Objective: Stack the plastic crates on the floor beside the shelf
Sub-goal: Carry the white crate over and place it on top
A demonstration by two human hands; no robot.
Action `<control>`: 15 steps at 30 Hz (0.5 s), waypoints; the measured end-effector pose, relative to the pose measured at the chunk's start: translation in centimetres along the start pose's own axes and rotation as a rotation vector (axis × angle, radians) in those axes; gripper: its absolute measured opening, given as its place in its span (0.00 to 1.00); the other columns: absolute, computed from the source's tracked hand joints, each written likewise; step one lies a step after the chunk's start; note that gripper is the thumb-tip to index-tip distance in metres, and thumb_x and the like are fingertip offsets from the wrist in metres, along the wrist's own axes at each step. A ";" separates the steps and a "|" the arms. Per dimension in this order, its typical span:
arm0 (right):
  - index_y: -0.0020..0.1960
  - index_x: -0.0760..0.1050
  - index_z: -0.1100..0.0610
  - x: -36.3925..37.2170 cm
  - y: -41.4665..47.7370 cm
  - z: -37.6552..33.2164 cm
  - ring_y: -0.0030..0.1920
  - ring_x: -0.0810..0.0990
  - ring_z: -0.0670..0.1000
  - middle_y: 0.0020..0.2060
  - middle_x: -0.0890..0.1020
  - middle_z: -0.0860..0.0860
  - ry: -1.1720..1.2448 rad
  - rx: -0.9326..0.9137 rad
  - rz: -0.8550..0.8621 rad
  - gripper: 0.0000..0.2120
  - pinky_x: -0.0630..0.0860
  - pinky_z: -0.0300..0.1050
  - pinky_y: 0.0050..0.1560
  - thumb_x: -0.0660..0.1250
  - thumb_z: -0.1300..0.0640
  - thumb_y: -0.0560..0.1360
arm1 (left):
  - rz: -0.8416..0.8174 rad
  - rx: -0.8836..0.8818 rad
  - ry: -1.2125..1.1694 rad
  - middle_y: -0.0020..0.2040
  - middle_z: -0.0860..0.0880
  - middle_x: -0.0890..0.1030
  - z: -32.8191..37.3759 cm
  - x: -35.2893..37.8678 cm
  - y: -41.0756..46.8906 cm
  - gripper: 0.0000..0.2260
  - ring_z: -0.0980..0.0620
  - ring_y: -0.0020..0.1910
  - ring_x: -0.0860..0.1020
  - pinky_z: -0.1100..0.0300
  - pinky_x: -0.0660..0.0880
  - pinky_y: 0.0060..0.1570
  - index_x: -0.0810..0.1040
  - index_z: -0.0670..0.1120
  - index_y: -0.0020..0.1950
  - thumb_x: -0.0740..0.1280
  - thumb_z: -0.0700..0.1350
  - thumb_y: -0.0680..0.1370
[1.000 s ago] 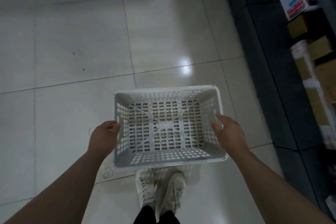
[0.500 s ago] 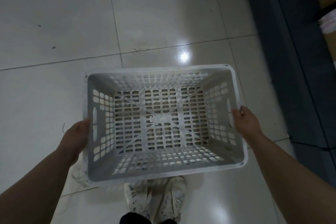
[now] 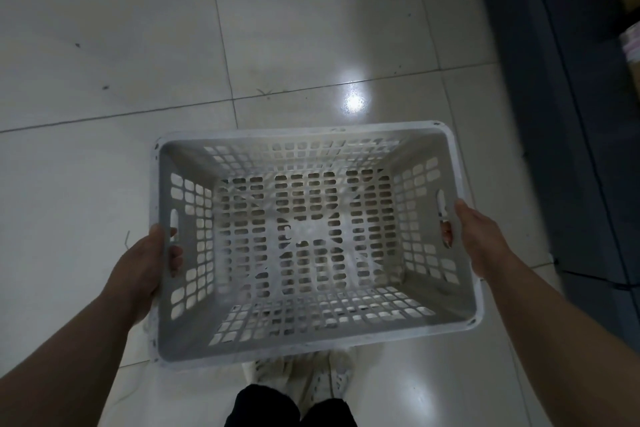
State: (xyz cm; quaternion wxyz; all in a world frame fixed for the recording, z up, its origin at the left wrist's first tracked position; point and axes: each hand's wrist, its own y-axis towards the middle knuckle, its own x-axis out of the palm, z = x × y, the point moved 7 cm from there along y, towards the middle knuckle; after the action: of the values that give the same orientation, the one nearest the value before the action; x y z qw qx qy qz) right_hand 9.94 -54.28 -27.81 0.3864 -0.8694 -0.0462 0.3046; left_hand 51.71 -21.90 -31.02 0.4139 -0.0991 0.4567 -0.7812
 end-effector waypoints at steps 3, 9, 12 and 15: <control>0.40 0.75 0.61 -0.5 -2.2 -1.7 0.22 0.70 0.49 0.23 0.76 0.53 0.014 -0.010 -0.014 0.20 0.64 0.32 0.20 0.57 0.47 0.80 | 0.027 0.005 -0.027 0.39 0.44 0.75 0.8 -1.8 -2.4 0.18 0.49 0.36 0.71 0.55 0.70 0.40 0.73 0.45 0.58 0.54 0.57 0.81; 0.41 0.77 0.62 -1.3 -8.5 -7.4 0.27 0.71 0.53 0.26 0.76 0.55 0.022 -0.056 -0.126 0.20 0.68 0.41 0.29 0.58 0.47 0.79 | 0.088 0.007 -0.085 0.37 0.45 0.73 4.3 -6.7 -9.8 0.17 0.48 0.33 0.70 0.56 0.69 0.37 0.73 0.44 0.57 0.54 0.56 0.81; 0.45 0.78 0.61 -2.1 -12.3 -11.2 0.30 0.72 0.55 0.31 0.76 0.58 0.064 -0.080 -0.185 0.18 0.67 0.45 0.33 0.59 0.47 0.79 | 0.116 0.009 -0.125 0.36 0.45 0.71 6.6 -9.3 -14.3 0.18 0.48 0.32 0.68 0.55 0.67 0.35 0.72 0.44 0.56 0.53 0.56 0.82; 0.43 0.77 0.59 -3.0 -16.3 -15.5 0.31 0.75 0.55 0.31 0.76 0.58 0.052 -0.123 -0.250 0.16 0.70 0.43 0.29 0.59 0.48 0.79 | 0.143 0.019 -0.184 0.35 0.45 0.71 8.8 -12.2 -19.4 0.18 0.48 0.31 0.68 0.55 0.66 0.34 0.72 0.43 0.56 0.53 0.56 0.81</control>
State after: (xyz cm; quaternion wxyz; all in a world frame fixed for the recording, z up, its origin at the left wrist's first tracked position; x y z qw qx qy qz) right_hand 18.77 -53.87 -6.91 0.3684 -0.8865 -0.1626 0.2279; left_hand 53.41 -13.81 -7.94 0.5098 -0.1337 0.4153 -0.7415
